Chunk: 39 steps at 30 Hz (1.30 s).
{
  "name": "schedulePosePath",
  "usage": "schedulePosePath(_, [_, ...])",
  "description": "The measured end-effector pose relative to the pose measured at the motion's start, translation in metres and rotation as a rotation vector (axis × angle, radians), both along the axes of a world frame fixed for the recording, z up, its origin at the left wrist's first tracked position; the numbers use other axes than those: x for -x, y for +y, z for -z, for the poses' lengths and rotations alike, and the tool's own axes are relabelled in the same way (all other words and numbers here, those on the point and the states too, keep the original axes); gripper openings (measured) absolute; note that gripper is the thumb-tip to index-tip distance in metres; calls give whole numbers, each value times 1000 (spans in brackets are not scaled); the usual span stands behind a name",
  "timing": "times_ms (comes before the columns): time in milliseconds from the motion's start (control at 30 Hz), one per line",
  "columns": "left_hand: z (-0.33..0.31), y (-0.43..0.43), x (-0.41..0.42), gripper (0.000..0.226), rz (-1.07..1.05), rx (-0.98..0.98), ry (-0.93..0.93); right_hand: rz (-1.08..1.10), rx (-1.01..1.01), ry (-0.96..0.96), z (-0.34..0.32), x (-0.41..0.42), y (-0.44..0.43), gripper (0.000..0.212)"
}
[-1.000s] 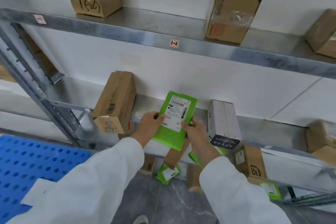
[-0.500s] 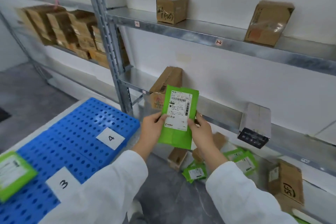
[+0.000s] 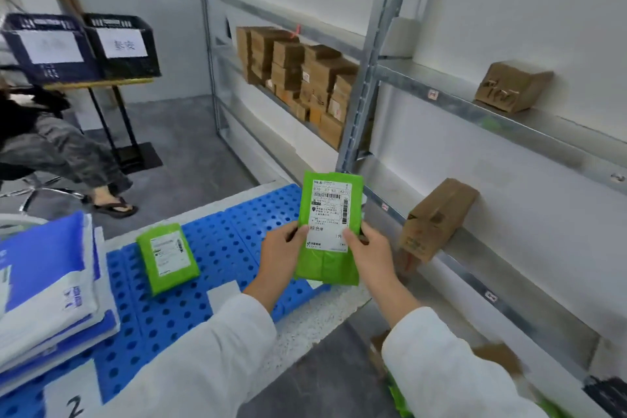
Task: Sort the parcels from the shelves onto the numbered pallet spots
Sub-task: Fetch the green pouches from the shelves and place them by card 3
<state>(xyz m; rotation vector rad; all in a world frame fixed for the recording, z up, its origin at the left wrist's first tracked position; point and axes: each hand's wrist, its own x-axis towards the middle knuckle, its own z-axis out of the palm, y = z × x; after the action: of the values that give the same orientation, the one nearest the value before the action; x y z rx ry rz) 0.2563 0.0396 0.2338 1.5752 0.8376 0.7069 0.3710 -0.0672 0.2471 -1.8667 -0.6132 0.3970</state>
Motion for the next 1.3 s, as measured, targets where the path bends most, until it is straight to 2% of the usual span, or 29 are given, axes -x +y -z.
schedulePosePath(233, [38,117,55,24,-165,0,61,-176,68,62,22,41,132,24])
schedulePosePath(467, [70,186,92,24,-280,43,126,-299,215,40,64,64,229,30])
schedulePosePath(700, [109,212,91,17,-332,83,207,-370,339,55,102,60,274,37])
schedulePosePath(867, [128,230,74,32,-405,132,286,-438,402,112,128,38,303,33])
schedulePosePath(1167, [160,257,55,44,-484,199,427,-543,494,213,176,16,345,40])
schedulePosePath(1267, [176,262,51,19,-541,277,490,-570,544,235,199,13,354,44])
schedulePosePath(1300, [182,262,50,27,-557,295,543,-572,553,256,206,12,357,44])
